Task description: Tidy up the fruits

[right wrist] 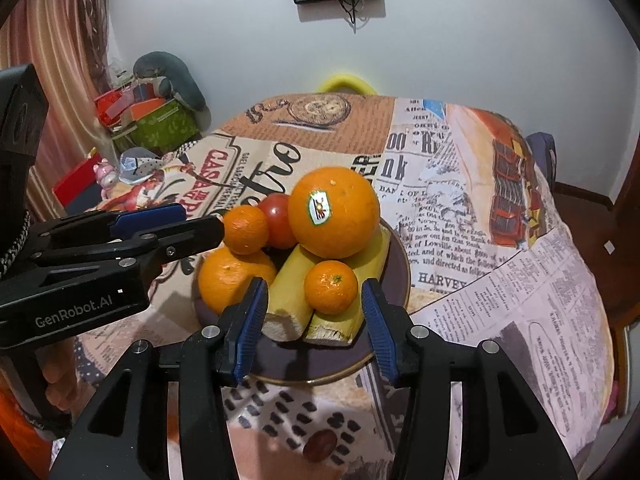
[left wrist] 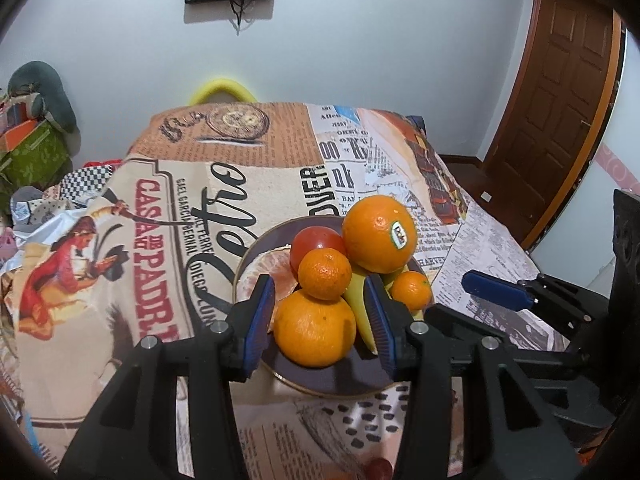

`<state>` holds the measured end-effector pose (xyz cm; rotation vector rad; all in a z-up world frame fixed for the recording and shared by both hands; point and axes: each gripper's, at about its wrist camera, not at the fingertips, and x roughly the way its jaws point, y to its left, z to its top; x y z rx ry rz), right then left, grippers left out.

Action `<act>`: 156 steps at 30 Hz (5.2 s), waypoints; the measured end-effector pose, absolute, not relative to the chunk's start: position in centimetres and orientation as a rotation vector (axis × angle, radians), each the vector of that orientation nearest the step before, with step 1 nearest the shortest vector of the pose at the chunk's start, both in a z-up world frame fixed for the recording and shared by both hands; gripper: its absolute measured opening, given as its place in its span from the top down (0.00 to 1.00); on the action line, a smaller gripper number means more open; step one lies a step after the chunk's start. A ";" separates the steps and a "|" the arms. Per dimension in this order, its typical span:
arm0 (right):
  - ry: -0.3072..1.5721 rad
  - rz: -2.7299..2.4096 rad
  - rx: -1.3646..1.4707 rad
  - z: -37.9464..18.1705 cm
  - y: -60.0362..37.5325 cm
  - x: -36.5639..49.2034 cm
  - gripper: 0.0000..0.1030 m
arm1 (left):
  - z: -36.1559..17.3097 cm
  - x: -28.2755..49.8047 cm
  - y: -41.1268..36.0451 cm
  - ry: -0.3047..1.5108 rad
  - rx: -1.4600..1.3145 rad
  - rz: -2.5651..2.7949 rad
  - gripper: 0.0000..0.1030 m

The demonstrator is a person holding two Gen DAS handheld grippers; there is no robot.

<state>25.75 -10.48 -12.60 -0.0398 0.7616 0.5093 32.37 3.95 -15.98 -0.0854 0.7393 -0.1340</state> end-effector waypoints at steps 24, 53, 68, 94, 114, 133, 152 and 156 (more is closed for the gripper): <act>0.695 0.478 -0.064 -8.8 -13.8 16.8 0.56 | -14.1 21.1 3.0 0.756 -0.061 -0.064 0.42; 0.918 0.474 -0.089 -17.1 -14.7 15.7 0.56 | -25.4 22.8 -0.9 1.006 -0.055 -0.158 0.77; 0.939 0.477 -0.085 -18.3 -12.9 19.2 0.57 | -23.0 23.6 2.8 0.932 -0.117 -0.129 0.83; 0.903 0.510 -0.073 -17.1 -11.3 21.0 0.83 | -21.1 25.2 4.2 0.860 -0.133 -0.122 0.83; 0.883 0.521 -0.053 -17.5 -9.4 24.3 0.83 | -22.7 29.7 2.1 0.881 -0.108 -0.187 0.83; 0.879 0.519 -0.061 -17.6 -9.8 24.6 0.82 | -22.9 30.2 2.3 0.896 -0.120 -0.185 0.79; 0.554 0.513 0.000 -4.1 -12.8 16.4 0.81 | -7.8 18.5 2.8 0.506 -0.060 -0.092 0.79; 0.436 0.511 0.008 -0.4 -13.4 12.8 0.79 | -4.1 14.5 2.4 0.397 -0.042 -0.094 0.79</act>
